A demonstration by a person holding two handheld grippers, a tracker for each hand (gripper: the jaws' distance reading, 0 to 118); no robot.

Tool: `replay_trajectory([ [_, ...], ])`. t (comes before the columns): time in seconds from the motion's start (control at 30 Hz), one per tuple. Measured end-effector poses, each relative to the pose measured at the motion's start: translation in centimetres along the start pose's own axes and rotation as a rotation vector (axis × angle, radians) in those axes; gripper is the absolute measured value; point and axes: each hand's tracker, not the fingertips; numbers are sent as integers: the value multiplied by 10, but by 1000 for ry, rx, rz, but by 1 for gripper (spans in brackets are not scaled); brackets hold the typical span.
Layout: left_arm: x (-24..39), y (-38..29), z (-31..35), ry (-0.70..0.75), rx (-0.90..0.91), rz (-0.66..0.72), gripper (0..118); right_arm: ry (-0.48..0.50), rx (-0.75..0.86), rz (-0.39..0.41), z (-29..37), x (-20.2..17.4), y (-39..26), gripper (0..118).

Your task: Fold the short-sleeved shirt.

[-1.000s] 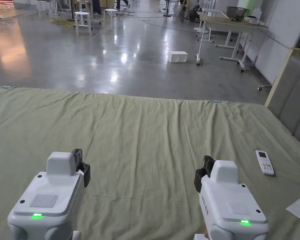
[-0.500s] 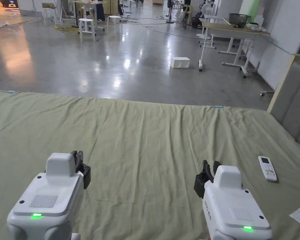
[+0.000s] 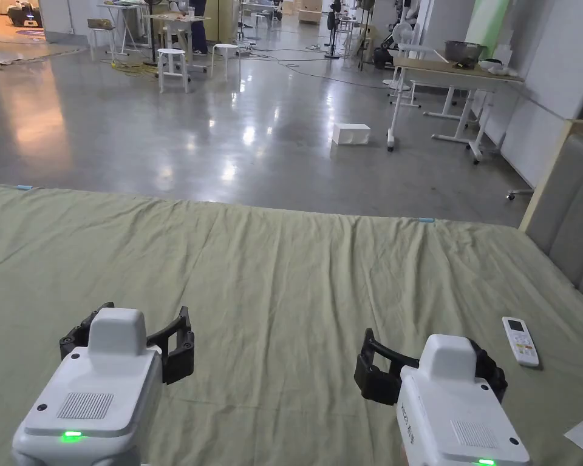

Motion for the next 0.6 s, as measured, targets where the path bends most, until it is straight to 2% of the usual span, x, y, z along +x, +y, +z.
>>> replay_trajectory([
  [0.27,-9,1,1,7,-9,-3,83,34,23,-22,-1,0,9,118],
  [0.33,-10,1,0,7,-8,7,83,12,17,-8,-3,-4,11,118],
  [0.4,-11,2,-1,2,-12,19,93,4,44,41,-6,-8,14,118],
  [0.47,-12,2,-2,-15,-2,33,100,56,13,2,-7,-5,13,118],
  [0.53,-12,1,-3,-20,11,37,100,113,-20,-67,-10,-2,12,118],
  [0.6,-10,1,-3,-10,17,35,100,102,-41,-89,-10,-3,14,118],
])
